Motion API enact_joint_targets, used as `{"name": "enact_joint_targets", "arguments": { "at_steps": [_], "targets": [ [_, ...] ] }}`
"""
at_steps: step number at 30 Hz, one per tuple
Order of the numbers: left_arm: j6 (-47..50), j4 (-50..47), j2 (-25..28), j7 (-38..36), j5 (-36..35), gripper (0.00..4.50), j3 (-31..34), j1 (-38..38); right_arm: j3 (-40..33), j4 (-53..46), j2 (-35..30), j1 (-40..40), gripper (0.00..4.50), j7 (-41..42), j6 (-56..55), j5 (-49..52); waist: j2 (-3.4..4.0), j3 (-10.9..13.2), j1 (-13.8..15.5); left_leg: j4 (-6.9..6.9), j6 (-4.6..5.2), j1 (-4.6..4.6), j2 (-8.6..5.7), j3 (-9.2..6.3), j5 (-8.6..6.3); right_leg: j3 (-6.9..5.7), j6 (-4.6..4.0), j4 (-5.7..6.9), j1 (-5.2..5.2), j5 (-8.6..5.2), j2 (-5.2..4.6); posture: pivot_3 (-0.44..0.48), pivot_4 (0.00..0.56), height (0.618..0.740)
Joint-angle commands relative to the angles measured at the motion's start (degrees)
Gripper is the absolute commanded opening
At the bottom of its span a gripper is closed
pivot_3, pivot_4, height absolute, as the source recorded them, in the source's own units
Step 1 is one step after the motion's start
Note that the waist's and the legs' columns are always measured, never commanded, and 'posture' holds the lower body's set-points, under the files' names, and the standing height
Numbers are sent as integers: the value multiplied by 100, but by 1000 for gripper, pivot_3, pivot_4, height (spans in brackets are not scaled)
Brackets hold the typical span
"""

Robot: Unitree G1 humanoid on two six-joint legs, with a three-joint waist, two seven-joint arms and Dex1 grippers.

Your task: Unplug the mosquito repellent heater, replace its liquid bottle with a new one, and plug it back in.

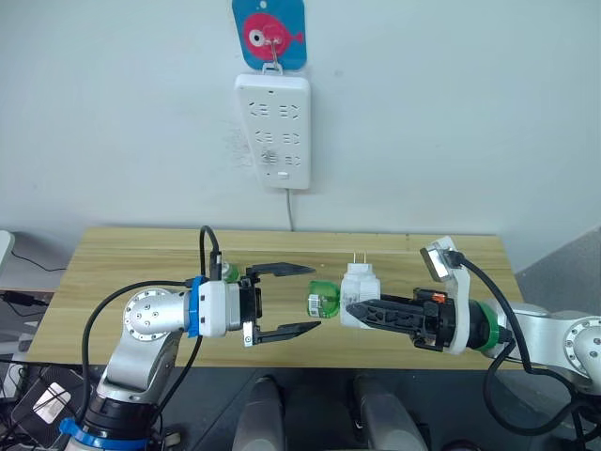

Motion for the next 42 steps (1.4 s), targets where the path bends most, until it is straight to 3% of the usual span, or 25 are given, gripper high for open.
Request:
{"name": "enact_joint_targets", "arguments": {
  "at_steps": [1,5,10,12,13,14,16,17,18,22,25,27,31,36,42],
  "targets": [
    [-237,-107,-68,154,89,3718,-106,11,-56,-113,58,-93,3013,82,-40,87,0,0,-1,1,0,0,0,0,0,0,1,0,1,1,0,2,231,735],
    [-241,44,-135,247,157,3718,-255,-219,-41,-111,82,-158,3013,104,-4,97,0,0,0,1,0,0,-1,0,0,-1,2,0,1,1,0,5,230,735],
    [320,-60,21,152,-99,2315,-440,-592,2,-101,61,-238,3013,178,82,104,0,0,1,1,0,0,-1,-1,0,-1,1,5,1,1,1,13,230,735],
    [806,-240,272,-29,-264,2308,-527,-684,5,-93,35,-252,3013,214,124,99,0,0,-1,1,0,0,0,-2,0,-3,1,6,1,1,1,17,231,735],
    [1173,-341,437,-92,-363,2308,-574,-731,1,-89,20,-254,3013,231,146,98,0,0,0,0,0,0,0,-2,0,-3,1,7,0,1,1,20,232,735],
    [2257,-518,720,48,-801,2308,-604,-876,-1,-82,-7,-266,3013,283,198,65,-1,1,-1,0,0,0,0,-2,0,-3,1,9,0,1,1,22,232,735],
    [5034,-645,1472,317,-2697,2308,-571,-1418,12,-78,-55,-287,3013,405,312,-24,-4,3,-6,0,0,1,0,-6,0,-5,2,13,0,1,1,29,233,735],
    [5943,-623,1706,386,-3412,2308,-524,-1634,20,-80,-68,-294,3013,447,347,-58,-7,4,-8,2,1,1,1,-11,1,-10,4,22,-1,-1,2,29,233,735],
    [6368,-562,1847,303,-3748,2308,-483,-1787,29,-87,-74,-297,3013,474,368,-74,-8,5,-16,2,1,1,1,-16,1,-14,13,25,-1,-6,3,25,236,735],
    [6802,-351,1763,422,-3818,2306,-385,-2192,48,-120,-104,-285,3013,577,396,-123,-7,6,-11,2,3,2,-2,-13,2,-13,27,20,0,-15,2,22,238,735],
    [6210,-443,1492,603,-3197,2306,-349,-1975,35,-143,-92,-237,3013,524,315,-70,-7,6,1,1,3,1,-2,-13,2,-13,25,19,-1,-13,2,14,242,735],
    [5643,-524,1433,485,-2669,3044,-393,-1734,12,-147,-94,-198,3013,479,268,-34,-7,6,2,0,3,2,-1,-13,2,-14,1,19,-1,0,2,13,242,735],
    [2994,-323,1108,217,-931,4222,-476,-879,-74,-107,-102,-123,3013,395,195,39,-5,6,2,-2,2,3,1,-8,2,-8,-2,19,-3,1,2,8,242,735],
    [-24,221,422,97,141,4253,-317,-211,-94,-107,-91,-113,3013,367,176,32,-5,6,22,0,2,3,-1,-3,2,-5,-3,15,-2,1,-1,6,245,735],
    [-821,243,-73,370,257,4253,-324,-254,-68,-109,-76,-144,3013,358,179,30,-6,6,35,5,2,1,-2,-1,3,-1,-1,15,0,1,-1,10,246,735]
  ]
}}
